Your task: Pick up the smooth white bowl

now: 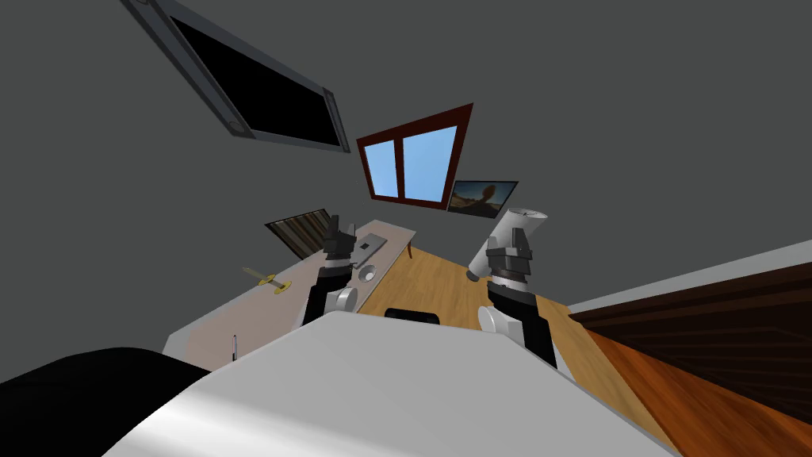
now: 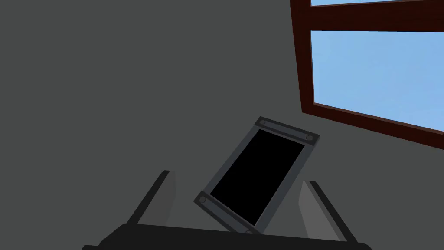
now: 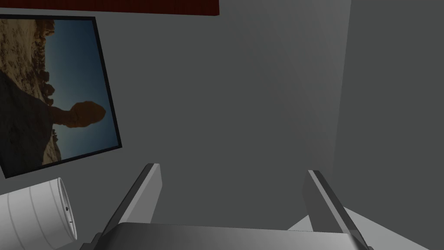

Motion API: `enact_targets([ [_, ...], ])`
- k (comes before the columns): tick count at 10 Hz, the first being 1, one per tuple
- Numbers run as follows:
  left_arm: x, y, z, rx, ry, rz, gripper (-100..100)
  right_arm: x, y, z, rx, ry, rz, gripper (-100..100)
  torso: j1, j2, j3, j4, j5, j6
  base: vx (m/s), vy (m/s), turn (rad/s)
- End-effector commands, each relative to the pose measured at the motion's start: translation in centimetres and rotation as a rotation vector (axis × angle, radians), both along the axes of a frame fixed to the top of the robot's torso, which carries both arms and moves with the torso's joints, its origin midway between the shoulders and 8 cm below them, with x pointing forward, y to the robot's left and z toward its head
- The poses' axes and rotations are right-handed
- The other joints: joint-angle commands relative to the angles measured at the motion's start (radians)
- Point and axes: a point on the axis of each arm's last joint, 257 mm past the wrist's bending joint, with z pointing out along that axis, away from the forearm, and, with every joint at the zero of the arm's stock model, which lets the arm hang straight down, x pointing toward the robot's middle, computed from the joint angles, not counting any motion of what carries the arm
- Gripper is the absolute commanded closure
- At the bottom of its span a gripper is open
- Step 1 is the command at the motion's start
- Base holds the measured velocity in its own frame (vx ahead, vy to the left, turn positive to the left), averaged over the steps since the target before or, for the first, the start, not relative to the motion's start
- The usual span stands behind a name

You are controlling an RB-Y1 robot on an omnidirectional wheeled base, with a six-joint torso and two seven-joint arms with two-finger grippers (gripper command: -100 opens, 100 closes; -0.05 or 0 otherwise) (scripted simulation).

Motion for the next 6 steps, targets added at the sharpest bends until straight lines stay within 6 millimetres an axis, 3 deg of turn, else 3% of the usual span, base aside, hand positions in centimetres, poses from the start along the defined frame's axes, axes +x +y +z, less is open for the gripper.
enact_targets([
  [1, 1.0, -0.2, -1.7, 0.005, 0.046, -0.027, -100, 0.0, 0.0, 0.0, 0.000, 0.000, 0.000, 0, 0.000, 0.000, 0.000, 0.000, 0.000, 0.000, -0.026, 0.004, -0.015],
  [6, 4.0, -0.4, -7.4, -0.018, 0.194, -0.089, -100, 0.0, 0.0, 0.0, 0.000, 0.000, 0.000, 0, 0.000, 0.003, 0.002, 0.001, 0.000, 0.000, -0.045, 0.002, -0.020],
])
